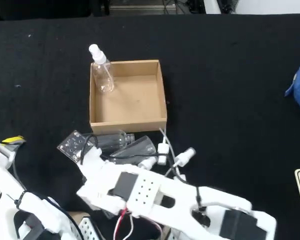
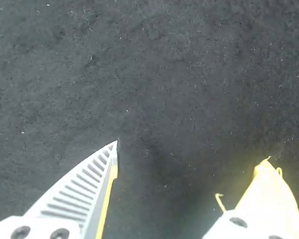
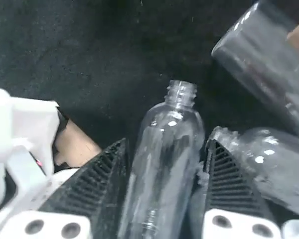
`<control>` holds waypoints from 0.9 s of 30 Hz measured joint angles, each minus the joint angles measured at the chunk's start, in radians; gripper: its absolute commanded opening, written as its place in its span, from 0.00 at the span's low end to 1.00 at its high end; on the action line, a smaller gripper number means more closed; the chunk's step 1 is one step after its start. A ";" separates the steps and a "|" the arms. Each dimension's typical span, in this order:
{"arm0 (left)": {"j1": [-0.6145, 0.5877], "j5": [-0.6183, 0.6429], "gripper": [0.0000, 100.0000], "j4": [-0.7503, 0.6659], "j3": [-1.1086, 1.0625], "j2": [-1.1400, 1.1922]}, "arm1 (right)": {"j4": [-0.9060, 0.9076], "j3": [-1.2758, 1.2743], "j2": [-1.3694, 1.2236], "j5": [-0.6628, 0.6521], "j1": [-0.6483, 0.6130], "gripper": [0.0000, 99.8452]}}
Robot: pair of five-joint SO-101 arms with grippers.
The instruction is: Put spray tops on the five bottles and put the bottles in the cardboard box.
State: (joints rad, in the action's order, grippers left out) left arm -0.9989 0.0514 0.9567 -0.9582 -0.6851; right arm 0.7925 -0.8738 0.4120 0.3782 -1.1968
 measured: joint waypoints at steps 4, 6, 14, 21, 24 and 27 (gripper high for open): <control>0.000 0.003 0.27 0.000 0.000 0.000 | 0.000 0.034 -0.081 0.034 -0.008 0.23; 0.000 0.003 0.27 0.000 0.000 0.000 | 0.000 0.051 -0.126 0.035 -0.008 0.23; 0.000 0.003 0.27 0.000 0.000 0.000 | 0.000 0.124 -0.281 0.041 -0.009 0.23; 0.000 0.003 0.27 0.000 0.000 0.000 | -0.002 0.138 -0.310 0.041 -0.012 0.19; 0.000 0.003 0.27 0.000 0.000 0.000 | -0.003 0.138 -0.319 0.034 -0.014 0.13; 0.000 0.003 0.27 0.000 0.000 0.000 | -0.003 0.143 -0.328 -0.009 -0.014 0.07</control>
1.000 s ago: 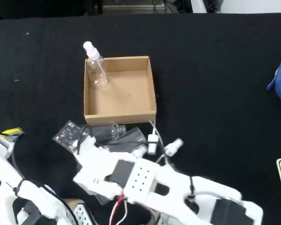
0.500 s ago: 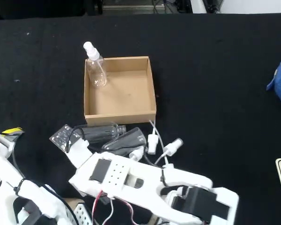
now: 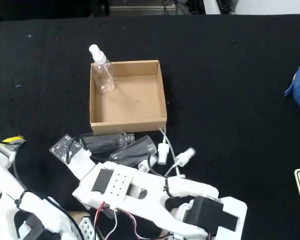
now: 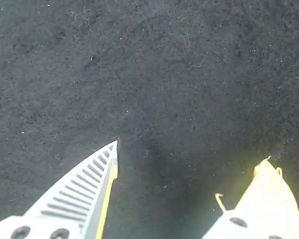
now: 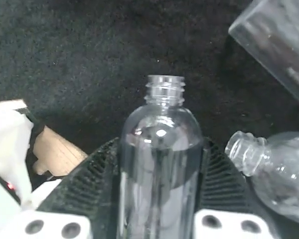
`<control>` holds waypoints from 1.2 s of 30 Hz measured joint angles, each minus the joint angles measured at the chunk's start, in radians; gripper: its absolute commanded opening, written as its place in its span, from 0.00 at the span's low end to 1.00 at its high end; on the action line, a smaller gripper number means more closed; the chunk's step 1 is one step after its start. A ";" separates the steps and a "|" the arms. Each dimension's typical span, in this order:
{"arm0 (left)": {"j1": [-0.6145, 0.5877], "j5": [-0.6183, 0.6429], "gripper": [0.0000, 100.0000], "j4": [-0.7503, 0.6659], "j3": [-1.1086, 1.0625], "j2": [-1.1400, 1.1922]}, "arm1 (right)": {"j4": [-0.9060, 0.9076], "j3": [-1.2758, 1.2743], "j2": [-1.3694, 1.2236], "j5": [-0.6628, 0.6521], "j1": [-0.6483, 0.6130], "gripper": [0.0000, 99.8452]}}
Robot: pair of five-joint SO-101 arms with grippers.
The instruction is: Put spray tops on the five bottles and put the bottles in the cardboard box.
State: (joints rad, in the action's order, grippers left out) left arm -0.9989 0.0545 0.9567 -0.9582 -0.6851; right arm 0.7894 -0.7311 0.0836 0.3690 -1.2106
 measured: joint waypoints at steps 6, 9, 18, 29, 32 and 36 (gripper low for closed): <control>0.000 0.000 0.27 0.000 0.000 0.000 | 0.002 0.035 -0.034 -0.084 0.000 0.01; 0.000 0.000 0.27 0.000 0.000 0.000 | 0.041 0.035 0.008 -0.115 0.000 0.01; 0.000 0.000 0.27 0.000 0.000 0.000 | 0.213 0.035 0.331 -0.176 0.097 0.01; 0.060 0.000 0.27 0.000 0.000 0.000 | 0.371 0.035 0.743 -0.284 0.115 0.01; 0.061 0.000 0.27 0.000 0.000 0.000 | 0.413 0.035 0.806 -0.350 0.118 0.01; 0.063 0.000 0.27 0.000 0.000 0.000 | 0.497 0.035 0.850 -0.390 0.124 0.01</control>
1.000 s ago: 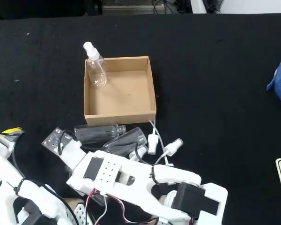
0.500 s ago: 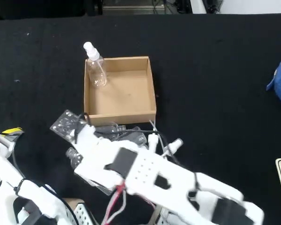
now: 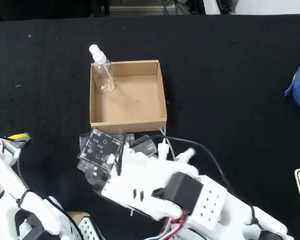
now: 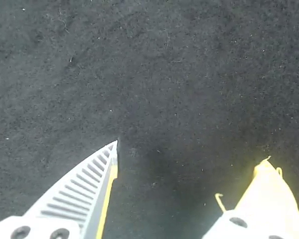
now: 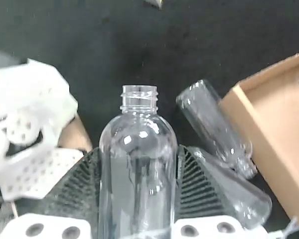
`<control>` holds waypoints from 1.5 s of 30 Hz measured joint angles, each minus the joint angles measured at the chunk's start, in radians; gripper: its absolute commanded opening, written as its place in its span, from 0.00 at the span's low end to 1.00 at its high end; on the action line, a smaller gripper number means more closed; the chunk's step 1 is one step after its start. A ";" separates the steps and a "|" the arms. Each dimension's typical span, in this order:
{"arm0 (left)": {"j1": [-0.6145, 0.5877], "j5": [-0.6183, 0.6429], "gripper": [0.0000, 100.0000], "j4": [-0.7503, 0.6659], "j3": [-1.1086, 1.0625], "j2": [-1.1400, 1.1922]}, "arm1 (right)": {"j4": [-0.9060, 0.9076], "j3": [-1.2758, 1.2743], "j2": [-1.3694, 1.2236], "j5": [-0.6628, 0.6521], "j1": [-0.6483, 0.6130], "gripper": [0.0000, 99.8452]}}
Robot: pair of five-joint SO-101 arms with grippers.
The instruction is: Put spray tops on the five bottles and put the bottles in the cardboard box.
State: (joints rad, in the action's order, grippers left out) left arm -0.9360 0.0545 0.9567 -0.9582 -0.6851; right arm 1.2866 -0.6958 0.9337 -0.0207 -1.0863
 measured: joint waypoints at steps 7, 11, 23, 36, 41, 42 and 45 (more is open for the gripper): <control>0.000 0.000 0.27 0.000 0.000 0.000 | 0.015 0.044 0.012 -0.081 0.288 0.01; 0.023 -0.023 0.27 0.000 0.000 0.000 | 0.068 0.127 0.012 -0.103 0.511 0.01; 0.164 -0.100 0.27 0.054 0.000 0.000 | 0.018 -0.083 0.012 -0.258 1.267 0.01; 0.213 -0.100 0.27 0.057 0.000 0.000 | -0.382 -0.282 -0.269 -0.331 1.502 0.15; 0.213 -0.100 0.27 0.057 0.000 0.000 | -0.319 -0.095 -0.546 -0.298 1.510 0.17; 0.213 -0.100 0.27 0.057 0.000 0.000 | -0.290 -0.049 -0.594 -0.296 1.510 0.20; 0.213 -0.100 0.27 0.057 0.000 0.000 | -0.206 0.089 -0.715 -0.298 1.510 0.31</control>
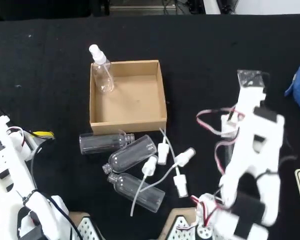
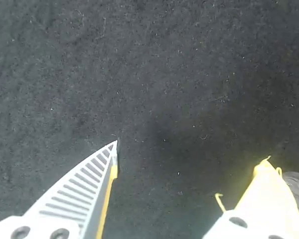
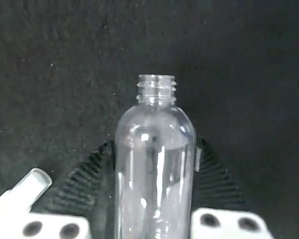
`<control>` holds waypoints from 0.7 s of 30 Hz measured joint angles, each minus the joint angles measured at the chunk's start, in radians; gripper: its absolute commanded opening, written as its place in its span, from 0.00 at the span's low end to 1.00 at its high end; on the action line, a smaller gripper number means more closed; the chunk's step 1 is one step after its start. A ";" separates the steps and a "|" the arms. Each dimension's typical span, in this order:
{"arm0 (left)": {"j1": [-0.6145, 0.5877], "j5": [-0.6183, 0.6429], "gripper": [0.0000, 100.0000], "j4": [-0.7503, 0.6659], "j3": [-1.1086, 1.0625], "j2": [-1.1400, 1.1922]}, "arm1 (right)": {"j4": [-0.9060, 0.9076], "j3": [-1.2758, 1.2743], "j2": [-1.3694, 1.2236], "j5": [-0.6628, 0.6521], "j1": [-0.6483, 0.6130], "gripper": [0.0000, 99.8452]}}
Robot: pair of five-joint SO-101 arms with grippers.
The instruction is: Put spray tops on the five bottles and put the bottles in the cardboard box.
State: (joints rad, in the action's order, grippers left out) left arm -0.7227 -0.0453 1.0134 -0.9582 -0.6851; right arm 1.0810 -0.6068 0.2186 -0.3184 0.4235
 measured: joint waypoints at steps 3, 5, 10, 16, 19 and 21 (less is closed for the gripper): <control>0.000 -0.002 0.27 0.000 0.000 0.000 | 0.063 0.094 -0.087 0.002 0.002 0.32; 0.000 -0.005 0.27 0.000 0.000 0.000 | 0.089 0.135 -0.133 0.002 0.002 0.30; -0.002 -0.006 0.27 0.000 0.000 0.000 | 0.158 0.195 -0.155 0.002 0.002 0.30; -0.002 -0.006 0.27 0.000 0.000 0.000 | 0.210 0.206 -0.155 -0.044 0.055 0.30; -0.002 -0.006 0.27 0.000 0.000 0.000 | 0.210 0.206 -0.155 -0.110 0.104 0.30; -0.002 -0.006 0.27 0.000 0.000 0.000 | 0.210 0.206 -0.155 -0.164 0.149 0.30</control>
State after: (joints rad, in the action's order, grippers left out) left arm -0.7242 -0.0514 1.0134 -0.9582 -0.6851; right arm 1.2912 -0.4012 0.0637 -0.4826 0.5723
